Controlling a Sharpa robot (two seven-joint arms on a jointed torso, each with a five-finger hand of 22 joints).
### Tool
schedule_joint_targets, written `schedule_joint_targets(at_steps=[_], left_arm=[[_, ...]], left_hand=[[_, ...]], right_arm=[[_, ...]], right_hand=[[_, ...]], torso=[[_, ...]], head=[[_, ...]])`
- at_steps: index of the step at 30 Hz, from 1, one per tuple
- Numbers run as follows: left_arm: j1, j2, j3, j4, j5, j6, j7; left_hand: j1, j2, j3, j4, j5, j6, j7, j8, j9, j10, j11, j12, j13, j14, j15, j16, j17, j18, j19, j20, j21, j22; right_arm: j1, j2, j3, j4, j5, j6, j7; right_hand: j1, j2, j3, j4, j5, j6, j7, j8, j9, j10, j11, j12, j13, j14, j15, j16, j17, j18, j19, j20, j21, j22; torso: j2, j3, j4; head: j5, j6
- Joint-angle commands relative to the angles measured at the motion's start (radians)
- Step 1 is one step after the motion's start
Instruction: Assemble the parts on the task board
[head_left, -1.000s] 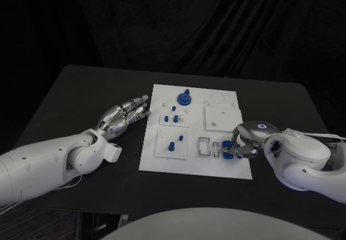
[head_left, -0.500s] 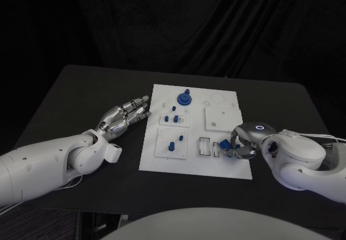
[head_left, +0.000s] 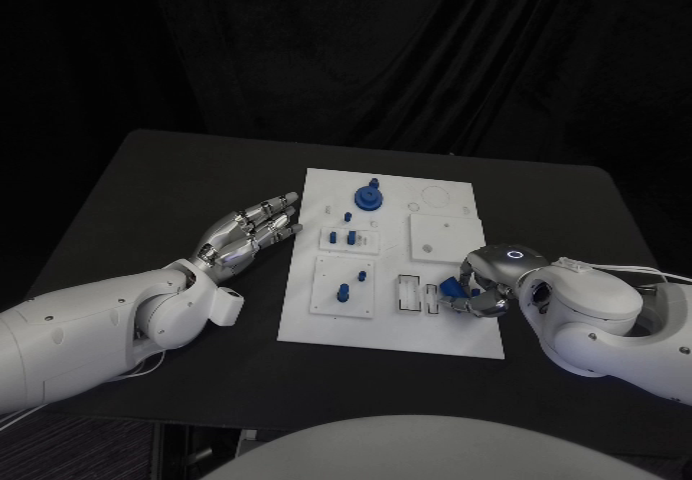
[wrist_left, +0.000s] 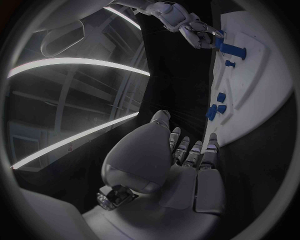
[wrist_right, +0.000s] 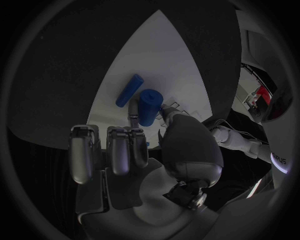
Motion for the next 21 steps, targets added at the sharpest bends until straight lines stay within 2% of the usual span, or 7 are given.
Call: schedule_joint_targets(at_steps=[1,4,7,15,21], left_arm=[[-0.002,0.002,0.001,0.002,0.002,0.016,0.033],[-0.002,0.002,0.001,0.002,0.002,0.017,0.032],[-0.002,0.000,0.001,0.002,0.002,0.017,0.031],[-0.002,0.000,0.001,0.002,0.002,0.019,0.029],[-0.003,0.003,0.001,-0.001,0.002,0.020,0.031]], left_hand=[[0.009,0.002,0.005,-0.001,0.000,0.001,0.009,0.003,0.001,0.000,0.000,0.005,0.001,0.000,0.005,0.006,0.001,-0.009,0.000,0.006,0.007,0.001],[0.009,0.002,0.005,-0.001,0.000,0.001,0.009,0.003,0.001,0.000,0.000,0.005,0.001,0.000,0.005,0.006,0.001,-0.009,0.000,0.006,0.007,0.001],[0.009,0.002,0.005,-0.001,0.000,0.001,0.011,0.003,0.001,0.000,0.000,0.005,0.001,0.001,0.006,0.006,0.002,-0.009,0.001,0.006,0.007,0.002],[0.009,0.002,0.005,-0.001,0.000,0.001,0.011,0.003,0.001,0.000,0.000,0.005,0.001,0.001,0.006,0.006,0.002,-0.009,0.001,0.006,0.007,0.002],[0.009,0.002,0.006,-0.001,0.000,0.002,0.012,0.003,0.001,0.000,0.000,0.005,0.001,0.001,0.006,0.007,0.002,-0.009,0.001,0.006,0.007,0.002]], right_arm=[[-0.003,0.002,-0.001,-0.005,0.023,0.008,0.013],[-0.003,0.004,-0.001,-0.009,0.034,0.001,0.024],[-0.003,0.002,-0.001,-0.008,0.041,-0.013,0.035],[-0.003,-0.015,0.000,0.016,0.110,-0.078,0.064],[0.004,-0.036,0.000,0.040,0.280,-0.146,0.093]], right_hand=[[0.034,0.005,0.015,-0.005,-0.005,0.014,0.000,-0.014,-0.009,0.104,0.010,0.003,0.263,0.105,0.009,0.003,0.263,-0.016,0.091,0.007,-0.004,0.253],[0.066,0.016,0.030,-0.016,-0.007,0.026,-0.001,-0.025,-0.013,0.104,0.009,0.003,0.263,0.105,0.008,0.003,0.263,-0.016,0.091,0.007,-0.003,0.253],[0.107,0.028,0.049,-0.044,-0.008,0.045,-0.007,-0.029,-0.011,0.104,0.005,0.003,0.263,0.105,0.006,0.003,0.263,-0.017,0.092,0.005,-0.001,0.254],[0.121,0.042,0.061,-0.060,-0.009,0.068,-0.015,-0.026,-0.005,0.104,-0.003,0.003,0.263,0.105,0.001,0.003,0.263,-0.018,0.095,0.002,0.003,0.256],[0.130,0.046,0.067,-0.075,-0.010,0.082,-0.022,-0.021,0.005,0.104,-0.009,0.003,0.263,0.105,-0.004,0.003,0.263,-0.018,0.095,-0.002,0.004,0.256]], torso=[[0.000,0.0004,-0.0002],[0.000,0.0004,0.0000],[0.000,0.0004,-0.0005],[0.001,0.0000,-0.0003],[0.000,0.0003,-0.0004]], head=[[0.001,0.000],[0.002,0.000],[0.004,0.000],[0.006,0.000],[0.003,0.000]])
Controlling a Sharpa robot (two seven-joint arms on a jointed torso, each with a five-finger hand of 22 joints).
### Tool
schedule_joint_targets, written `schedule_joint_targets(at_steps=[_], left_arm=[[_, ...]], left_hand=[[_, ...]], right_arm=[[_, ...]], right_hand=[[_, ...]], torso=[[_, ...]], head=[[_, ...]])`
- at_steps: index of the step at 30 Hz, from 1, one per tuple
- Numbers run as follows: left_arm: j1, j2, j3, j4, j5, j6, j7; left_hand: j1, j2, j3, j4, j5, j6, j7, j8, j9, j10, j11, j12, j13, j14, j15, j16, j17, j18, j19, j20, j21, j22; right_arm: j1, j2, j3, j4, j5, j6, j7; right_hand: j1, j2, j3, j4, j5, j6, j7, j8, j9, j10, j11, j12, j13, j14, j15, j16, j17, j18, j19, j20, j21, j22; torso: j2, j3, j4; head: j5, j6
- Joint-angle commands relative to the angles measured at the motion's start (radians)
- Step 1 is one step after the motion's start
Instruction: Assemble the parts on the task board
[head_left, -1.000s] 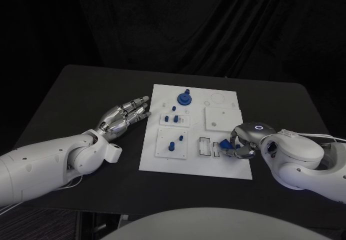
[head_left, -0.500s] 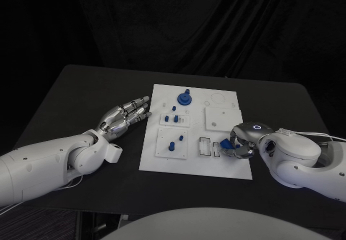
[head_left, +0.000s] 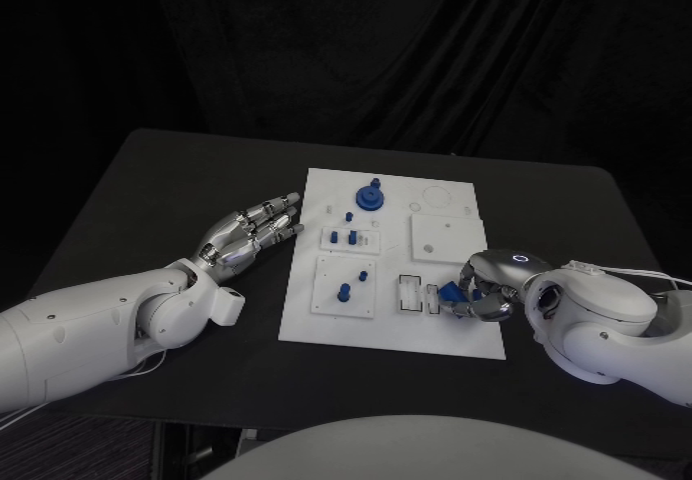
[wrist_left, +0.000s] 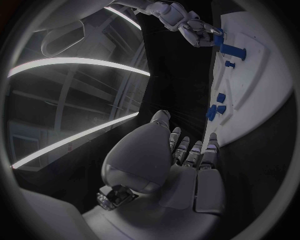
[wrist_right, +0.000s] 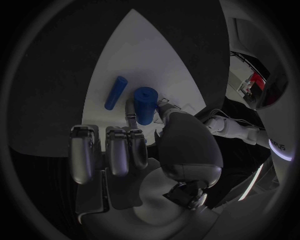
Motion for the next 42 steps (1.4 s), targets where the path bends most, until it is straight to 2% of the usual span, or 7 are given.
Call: schedule_joint_targets(at_steps=[1,6,11,19,25,32,42], left_arm=[[-0.002,0.003,0.001,0.001,0.002,0.015,0.032],[-0.002,0.004,0.001,0.001,0.002,0.014,0.035],[-0.003,0.006,0.001,0.000,0.002,0.012,0.037],[-0.003,0.012,0.001,-0.003,0.002,0.012,0.037],[-0.003,0.013,0.001,-0.004,0.002,0.012,0.037],[-0.003,0.014,0.001,-0.004,0.002,0.012,0.035],[-0.003,0.018,0.001,-0.006,0.002,0.016,0.033]], left_hand=[[0.009,0.002,0.006,-0.001,0.000,-0.002,0.008,0.003,0.001,0.000,0.000,0.005,0.001,0.001,0.006,0.007,0.001,-0.009,0.001,0.006,0.003,0.001],[0.013,0.005,0.012,-0.003,0.002,0.001,0.009,0.004,0.002,0.002,0.005,0.008,0.001,0.006,0.008,0.010,0.002,-0.010,0.004,0.007,0.005,0.004],[0.013,0.005,0.012,-0.003,0.002,0.001,0.009,0.004,0.002,0.002,0.005,0.008,0.001,0.006,0.008,0.010,0.002,-0.010,0.004,0.007,0.005,0.004],[0.012,0.005,0.012,-0.002,-0.001,0.002,0.010,0.004,0.002,0.003,0.005,0.009,0.001,0.007,0.008,0.011,0.003,-0.010,0.005,0.008,0.006,0.005],[0.012,0.005,0.013,-0.002,-0.003,0.001,0.011,0.004,0.002,0.003,0.005,0.009,0.001,0.007,0.008,0.011,0.003,-0.010,0.006,0.008,0.006,0.005],[0.011,0.004,0.013,-0.001,-0.004,0.002,0.012,0.004,0.002,0.003,0.005,0.009,0.001,0.007,0.009,0.012,0.003,-0.010,0.006,0.008,0.006,0.005],[0.011,0.004,0.014,-0.001,-0.005,0.004,0.016,0.004,0.002,0.003,0.004,0.009,0.001,0.008,0.009,0.012,0.003,-0.010,0.007,0.008,0.006,0.005]], right_arm=[[0.008,-0.009,0.001,0.011,0.187,-0.090,0.040],[0.040,-0.016,0.001,0.018,0.380,-0.136,0.069],[0.063,-0.015,0.001,0.022,0.524,-0.164,0.085],[0.073,0.010,0.001,0.001,0.734,-0.132,0.072],[0.073,0.033,0.000,-0.016,0.792,-0.125,0.063],[0.072,0.061,0.000,-0.041,0.813,-0.123,0.061],[0.069,0.095,0.000,-0.067,0.817,-0.087,0.051]], right_hand=[[0.030,0.018,0.012,-0.020,0.003,0.028,-0.024,0.006,0.003,0.104,-0.010,0.003,0.263,0.104,-0.009,0.003,0.263,-0.018,0.096,-0.002,0.005,0.257],[0.031,0.025,0.016,-0.024,0.003,0.028,-0.025,0.005,0.006,0.104,-0.011,0.003,0.263,0.104,-0.011,0.003,0.263,-0.019,0.098,-0.004,0.008,0.258],[0.029,0.029,0.017,-0.024,0.003,0.028,-0.024,0.005,0.008,0.104,-0.011,0.003,0.263,0.104,-0.011,0.003,0.263,-0.020,0.098,-0.005,0.009,0.258],[0.011,0.040,0.014,-0.020,0.001,0.017,-0.021,-0.001,0.015,0.104,-0.010,0.003,0.263,0.104,-0.010,0.003,0.263,-0.020,0.098,-0.006,0.010,0.258],[-0.001,0.046,0.010,-0.017,0.001,0.011,-0.020,-0.003,0.020,0.104,-0.010,0.003,0.263,0.104,-0.007,0.003,0.263,-0.019,0.097,-0.004,0.008,0.258],[-0.022,0.052,0.000,-0.009,-0.001,0.001,-0.017,-0.007,0.027,0.104,-0.007,0.003,0.263,0.104,-0.002,0.003,0.263,-0.018,0.095,0.000,0.004,0.256],[-0.045,0.059,-0.022,-0.001,-0.002,-0.010,-0.012,-0.013,0.033,0.104,-0.004,0.003,0.263,0.104,0.003,0.002,0.262,-0.017,0.092,0.004,-0.001,0.254]], torso=[[0.000,0.0004,-0.0002],[0.000,0.0014,-0.0014],[-0.001,0.0001,-0.0008],[-0.001,-0.0005,0.0012],[-0.001,-0.0028,0.0030],[0.000,-0.0030,0.0018],[0.001,-0.0002,0.0021]], head=[[-0.001,0.000],[-0.001,0.000],[-0.002,0.000],[-0.004,0.000],[-0.005,0.000],[-0.003,0.000],[-0.003,0.000]])
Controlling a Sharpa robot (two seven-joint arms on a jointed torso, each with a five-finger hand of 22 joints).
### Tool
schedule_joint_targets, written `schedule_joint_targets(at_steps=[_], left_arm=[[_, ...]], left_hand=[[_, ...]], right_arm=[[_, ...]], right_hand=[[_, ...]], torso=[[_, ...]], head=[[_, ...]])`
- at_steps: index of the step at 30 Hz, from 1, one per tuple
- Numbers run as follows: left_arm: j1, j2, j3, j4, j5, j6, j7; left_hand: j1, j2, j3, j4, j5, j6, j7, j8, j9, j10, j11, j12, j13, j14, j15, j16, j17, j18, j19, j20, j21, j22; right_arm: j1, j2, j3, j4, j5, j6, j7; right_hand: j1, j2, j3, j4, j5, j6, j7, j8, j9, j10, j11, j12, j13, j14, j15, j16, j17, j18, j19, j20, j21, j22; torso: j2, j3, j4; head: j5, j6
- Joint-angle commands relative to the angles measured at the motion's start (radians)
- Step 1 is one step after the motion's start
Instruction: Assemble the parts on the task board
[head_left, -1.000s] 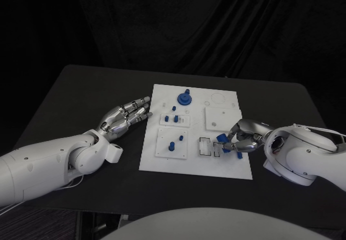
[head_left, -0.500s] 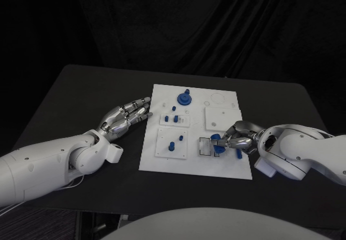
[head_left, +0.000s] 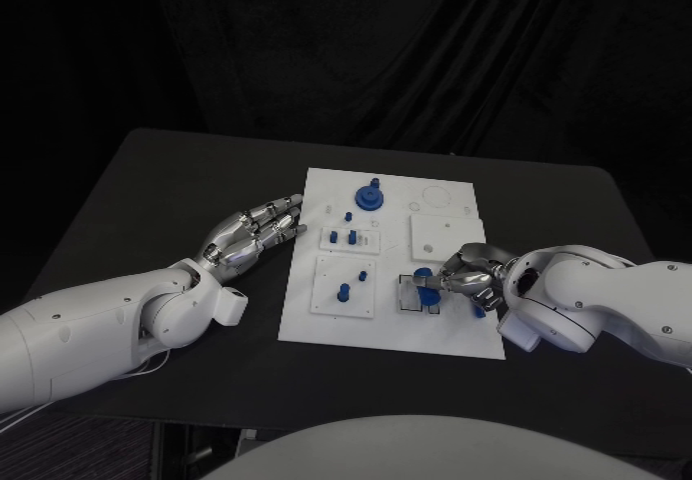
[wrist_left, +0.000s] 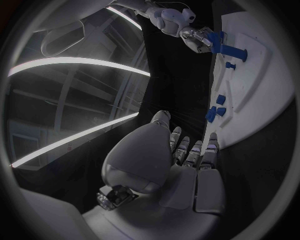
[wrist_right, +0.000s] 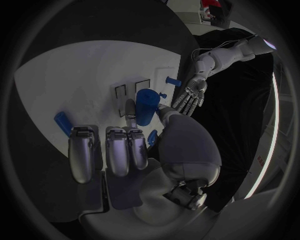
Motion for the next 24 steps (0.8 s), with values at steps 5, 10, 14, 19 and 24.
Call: schedule_joint_targets(at_steps=[5,10,14,19,24], left_arm=[[-0.002,0.003,0.001,0.000,0.002,0.016,0.032],[-0.003,0.004,0.001,-0.001,0.002,0.017,0.032],[-0.003,0.005,0.001,-0.001,0.002,0.017,0.032],[-0.003,0.005,0.001,-0.002,0.002,0.018,0.032],[-0.004,0.005,0.001,-0.002,0.002,0.019,0.031]], left_hand=[[0.006,0.000,0.008,0.001,-0.006,0.000,0.011,0.005,0.001,0.003,0.002,0.006,0.001,0.003,0.007,0.004,0.001,-0.011,0.003,0.005,0.007,0.000],[0.006,-0.001,0.009,0.001,-0.006,0.002,0.015,0.005,0.002,0.003,0.000,0.006,0.001,0.003,0.007,0.004,0.001,-0.011,0.003,0.005,0.007,0.000],[0.006,-0.001,0.009,0.001,-0.006,0.002,0.015,0.005,0.002,0.003,0.000,0.006,0.001,0.003,0.007,0.004,0.001,-0.011,0.003,0.005,0.007,0.000],[0.006,-0.001,0.009,0.001,-0.006,0.002,0.015,0.005,0.002,0.003,0.000,0.006,0.001,0.003,0.007,0.004,0.001,-0.011,0.003,0.005,0.007,0.000],[0.006,-0.001,0.009,0.001,-0.007,0.001,0.015,0.005,0.001,0.003,0.001,0.005,0.001,0.003,0.007,0.004,0.001,-0.011,0.003,0.005,0.007,-0.001]], right_arm=[[-0.005,0.013,0.000,-0.011,0.019,0.045,-0.016],[-0.006,0.020,0.000,-0.018,0.014,0.066,-0.019],[-0.006,0.024,0.000,-0.021,0.008,0.078,-0.021],[-0.007,0.028,0.000,-0.025,0.005,0.089,-0.023],[-0.008,0.031,0.000,-0.028,0.001,0.096,-0.022]], right_hand=[[-0.007,0.015,-0.016,0.004,0.003,-0.011,-0.002,-0.012,0.004,0.104,0.006,0.003,0.263,0.104,0.011,0.001,0.259,-0.015,0.090,0.007,-0.009,0.253],[-0.019,0.020,-0.031,0.013,0.003,-0.028,0.003,-0.019,0.004,0.104,0.010,0.003,0.263,0.104,0.016,0.001,0.259,-0.015,0.088,0.012,-0.012,0.252],[-0.030,0.022,-0.042,0.022,0.003,-0.034,0.004,-0.020,0.004,0.104,0.012,0.003,0.263,0.103,0.020,0.001,0.258,-0.014,0.087,0.015,-0.014,0.251],[-0.045,0.026,-0.056,0.036,0.003,-0.040,0.006,-0.021,0.004,0.104,0.013,0.003,0.263,0.103,0.023,0.000,0.256,-0.013,0.085,0.018,-0.017,0.250],[-0.049,0.027,-0.060,0.039,0.003,-0.041,0.006,-0.021,0.004,0.104,0.014,0.003,0.263,0.103,0.023,0.000,0.257,-0.013,0.085,0.019,-0.018,0.249]], torso=[[0.000,0.0016,-0.0007],[0.001,0.0021,-0.0014],[0.000,0.0023,-0.0010],[0.000,0.0022,-0.0014],[-0.001,0.0019,-0.0020]], head=[[0.002,0.000],[0.003,0.000],[0.002,0.000],[0.006,0.000],[0.008,0.000]])
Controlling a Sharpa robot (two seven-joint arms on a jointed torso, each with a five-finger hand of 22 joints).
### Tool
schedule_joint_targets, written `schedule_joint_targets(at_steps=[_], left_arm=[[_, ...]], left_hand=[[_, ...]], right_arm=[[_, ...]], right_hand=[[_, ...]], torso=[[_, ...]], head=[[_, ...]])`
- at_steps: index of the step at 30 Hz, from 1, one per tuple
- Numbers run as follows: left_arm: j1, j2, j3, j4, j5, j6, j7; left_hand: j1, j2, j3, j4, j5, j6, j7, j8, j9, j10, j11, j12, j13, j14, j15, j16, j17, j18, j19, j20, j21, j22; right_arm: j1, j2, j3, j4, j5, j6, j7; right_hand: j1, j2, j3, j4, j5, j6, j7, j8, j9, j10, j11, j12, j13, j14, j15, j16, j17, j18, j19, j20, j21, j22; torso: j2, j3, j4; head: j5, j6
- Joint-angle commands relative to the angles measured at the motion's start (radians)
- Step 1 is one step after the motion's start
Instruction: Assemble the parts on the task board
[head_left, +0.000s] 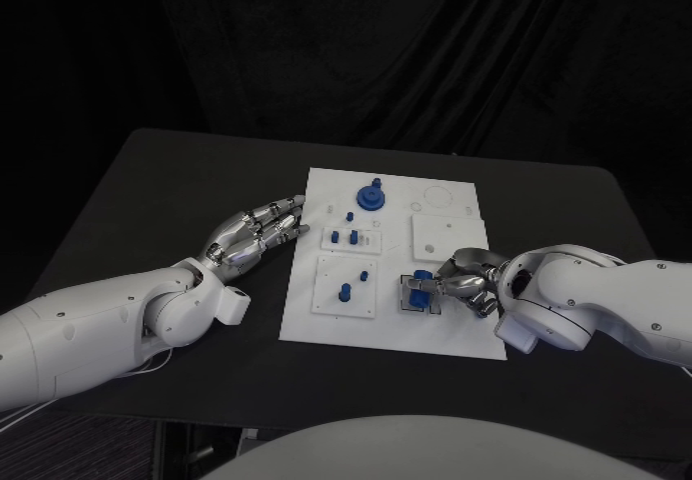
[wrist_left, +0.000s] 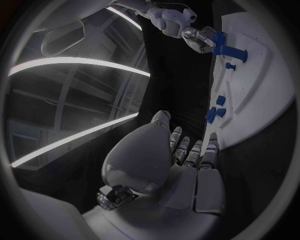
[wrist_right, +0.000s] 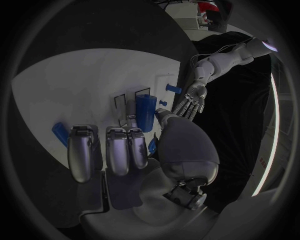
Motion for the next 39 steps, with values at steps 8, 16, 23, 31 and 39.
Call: schedule_joint_targets(at_steps=[8,16,23,31,39], left_arm=[[-0.004,0.003,0.001,-0.001,0.002,0.017,0.029],[-0.005,0.004,0.001,-0.003,0.002,0.018,0.028],[-0.006,0.004,0.001,-0.005,0.002,0.019,0.025],[-0.008,0.005,0.001,-0.006,0.002,0.021,0.022],[-0.009,0.005,0.001,-0.007,0.002,0.023,0.019]], left_hand=[[0.006,-0.001,0.006,-0.002,-0.007,-0.002,0.005,0.005,0.001,0.003,0.001,0.005,0.001,0.000,0.004,0.004,0.001,-0.011,0.003,0.005,0.007,-0.001],[0.006,-0.001,0.007,-0.001,-0.008,-0.004,0.005,0.005,0.000,0.002,0.001,0.005,0.001,0.001,0.005,0.005,0.002,-0.012,0.004,0.005,0.007,-0.001],[0.006,-0.001,0.007,-0.001,-0.007,-0.004,0.005,0.004,0.000,0.002,0.001,0.004,0.001,0.001,0.005,0.005,0.002,-0.012,0.004,0.005,0.007,-0.001],[0.006,-0.001,0.008,-0.001,-0.007,-0.003,0.006,0.005,0.001,0.002,0.001,0.004,0.001,0.001,0.006,0.005,0.002,-0.012,0.003,0.006,0.007,-0.002],[0.006,0.000,0.009,-0.001,-0.006,-0.001,0.008,0.005,0.001,0.001,-0.001,0.004,0.001,0.001,0.007,0.005,0.002,-0.013,0.003,0.006,0.007,-0.002]], right_arm=[[-0.005,0.003,-0.001,0.000,-0.035,0.035,-0.006],[-0.005,0.003,-0.001,0.006,-0.060,0.039,0.006],[-0.005,0.001,-0.001,0.009,-0.066,0.038,0.010],[-0.005,0.002,-0.001,0.008,-0.068,0.043,0.013],[-0.005,0.003,-0.001,0.008,-0.068,0.047,0.013]], right_hand=[[-0.012,-0.002,-0.007,-0.001,0.006,-0.008,-0.002,-0.004,-0.001,0.104,0.007,0.003,0.263,0.104,0.010,0.000,0.256,-0.013,0.085,0.005,-0.005,0.248],[-0.004,-0.002,-0.012,-0.006,0.007,0.001,-0.006,0.006,0.004,0.104,0.005,0.003,0.263,0.104,0.010,0.000,0.256,-0.012,0.084,0.006,-0.006,0.248],[0.000,0.000,-0.015,-0.009,0.008,0.006,-0.008,0.015,0.010,0.104,0.003,0.003,0.263,0.104,0.008,0.000,0.255,-0.012,0.084,0.006,-0.007,0.248],[0.000,-0.003,-0.020,-0.009,0.007,0.007,-0.009,0.020,0.013,0.104,0.001,0.003,0.263,0.104,0.008,-0.001,0.255,-0.012,0.083,0.006,-0.007,0.248],[-0.007,-0.004,-0.030,-0.002,0.007,0.002,-0.009,0.025,0.019,0.104,0.000,0.003,0.263,0.103,0.007,-0.001,0.253,-0.011,0.082,0.005,-0.009,0.247]], torso=[[-0.001,-0.0012,0.0003],[-0.001,-0.0009,0.0000],[-0.001,-0.0009,-0.0004],[-0.001,-0.0007,-0.0004],[-0.001,-0.0005,-0.0005]], head=[[0.002,0.000],[0.004,0.000],[0.005,0.000],[0.007,0.000],[0.009,0.000]])
